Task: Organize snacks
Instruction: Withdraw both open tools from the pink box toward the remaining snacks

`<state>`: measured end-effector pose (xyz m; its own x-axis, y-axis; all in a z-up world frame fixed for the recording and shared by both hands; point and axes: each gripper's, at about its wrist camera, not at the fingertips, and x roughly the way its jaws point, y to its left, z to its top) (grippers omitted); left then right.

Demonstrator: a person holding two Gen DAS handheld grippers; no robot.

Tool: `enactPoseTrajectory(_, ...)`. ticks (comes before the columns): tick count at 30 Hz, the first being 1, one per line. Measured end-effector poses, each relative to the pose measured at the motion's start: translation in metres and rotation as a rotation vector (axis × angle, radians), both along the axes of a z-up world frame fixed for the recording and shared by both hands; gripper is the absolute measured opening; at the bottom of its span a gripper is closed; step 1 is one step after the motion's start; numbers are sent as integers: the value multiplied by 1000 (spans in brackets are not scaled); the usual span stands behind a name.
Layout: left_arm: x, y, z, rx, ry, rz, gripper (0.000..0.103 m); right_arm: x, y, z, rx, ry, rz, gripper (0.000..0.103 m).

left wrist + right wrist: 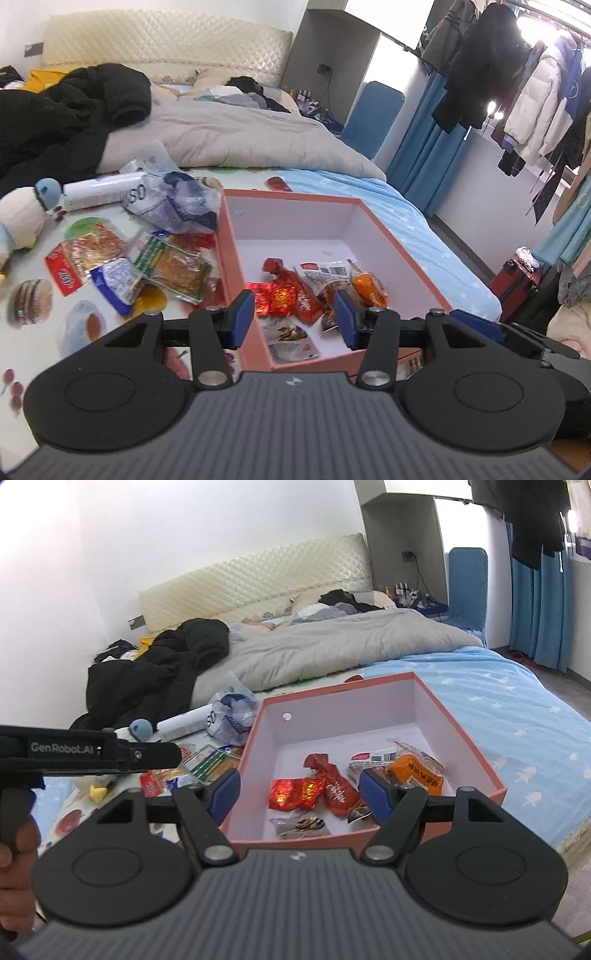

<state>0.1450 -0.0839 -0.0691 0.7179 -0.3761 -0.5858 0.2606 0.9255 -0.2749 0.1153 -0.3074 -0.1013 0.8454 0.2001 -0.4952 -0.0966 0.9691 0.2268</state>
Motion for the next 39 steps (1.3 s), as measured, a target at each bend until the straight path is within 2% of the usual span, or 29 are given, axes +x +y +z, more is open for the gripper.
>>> enactPoseTrajectory(14,-48,52,-7,2,-29,84,54,-42,39,3,-13,-71,98,73)
enactPoseTrajectory(27,-87,97,-20,-4,-9,182,54,-60,76,-8,-34,-62,194,73)
enactPoseTrajectory(33,-88,116,-30,13,7,192,54,-62,91,-15,-50,-54,229,73)
enactPoseTrajectory(37,-67,137,-29,30,-3,210,54,-56,104,-21,-78,-45,257,73)
enactPoseTrajectory(39,-55,143,-31,43,-8,216,58,-52,111,-25,-94,-44,271,73)
